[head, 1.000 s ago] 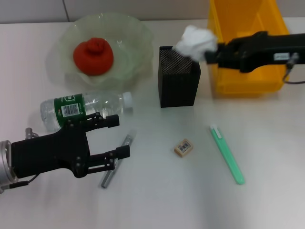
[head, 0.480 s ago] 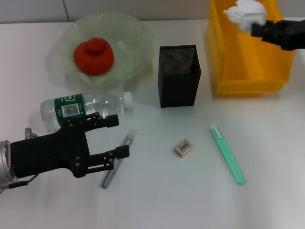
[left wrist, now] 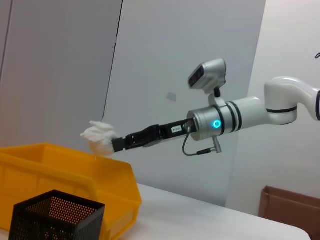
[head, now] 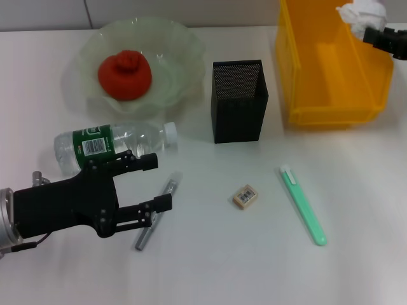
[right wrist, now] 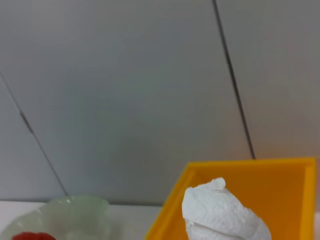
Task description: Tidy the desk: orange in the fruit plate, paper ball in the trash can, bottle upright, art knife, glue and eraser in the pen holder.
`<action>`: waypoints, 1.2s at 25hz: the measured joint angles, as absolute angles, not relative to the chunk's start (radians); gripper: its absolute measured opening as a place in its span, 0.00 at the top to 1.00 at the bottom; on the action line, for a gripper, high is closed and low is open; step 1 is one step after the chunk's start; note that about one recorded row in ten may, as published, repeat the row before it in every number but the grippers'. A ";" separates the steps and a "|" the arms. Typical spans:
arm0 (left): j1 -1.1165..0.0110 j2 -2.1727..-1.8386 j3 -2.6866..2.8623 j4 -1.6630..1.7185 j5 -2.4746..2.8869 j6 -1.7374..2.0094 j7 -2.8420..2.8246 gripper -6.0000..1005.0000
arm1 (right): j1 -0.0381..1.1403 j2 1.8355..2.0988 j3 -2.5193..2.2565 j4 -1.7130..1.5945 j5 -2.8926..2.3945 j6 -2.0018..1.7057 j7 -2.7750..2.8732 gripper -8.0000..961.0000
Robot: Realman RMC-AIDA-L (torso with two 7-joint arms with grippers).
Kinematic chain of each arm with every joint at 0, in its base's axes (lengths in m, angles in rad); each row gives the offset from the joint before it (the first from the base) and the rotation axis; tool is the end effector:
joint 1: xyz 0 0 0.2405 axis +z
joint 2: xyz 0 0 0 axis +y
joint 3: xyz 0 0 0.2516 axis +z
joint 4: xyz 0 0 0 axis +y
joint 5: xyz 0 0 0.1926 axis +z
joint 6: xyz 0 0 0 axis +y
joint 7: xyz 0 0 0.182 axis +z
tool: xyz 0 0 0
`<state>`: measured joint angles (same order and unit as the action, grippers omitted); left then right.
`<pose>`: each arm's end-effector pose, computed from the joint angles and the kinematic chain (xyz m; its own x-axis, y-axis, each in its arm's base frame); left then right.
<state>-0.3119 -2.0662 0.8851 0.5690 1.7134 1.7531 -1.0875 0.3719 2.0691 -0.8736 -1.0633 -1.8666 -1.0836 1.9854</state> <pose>-0.2414 0.2482 -0.0342 0.7217 0.2040 0.6615 0.3356 -0.9389 -0.0766 0.2631 0.3897 0.0566 0.5680 -0.4661 -0.6783 -0.8152 -0.4321 -0.3857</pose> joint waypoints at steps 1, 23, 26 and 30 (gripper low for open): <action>-0.312 -2.066 0.885 0.569 1.713 1.754 -1.088 0.25 | 0.379 2.068 -0.873 -1.052 -1.881 -1.073 1.985 0.65; -0.307 -2.068 0.880 0.569 1.711 1.766 -1.088 0.25 | 0.398 2.079 -0.876 -1.096 -1.792 -1.335 1.927 0.34; -0.307 -2.068 0.879 0.569 1.710 1.766 -1.088 0.25 | 0.397 2.079 -0.873 -1.081 -1.742 -1.470 1.848 0.34; -0.307 -2.068 0.876 0.569 1.708 1.767 -1.088 0.25 | 0.396 2.080 -0.873 -0.938 -1.667 -1.607 1.661 0.34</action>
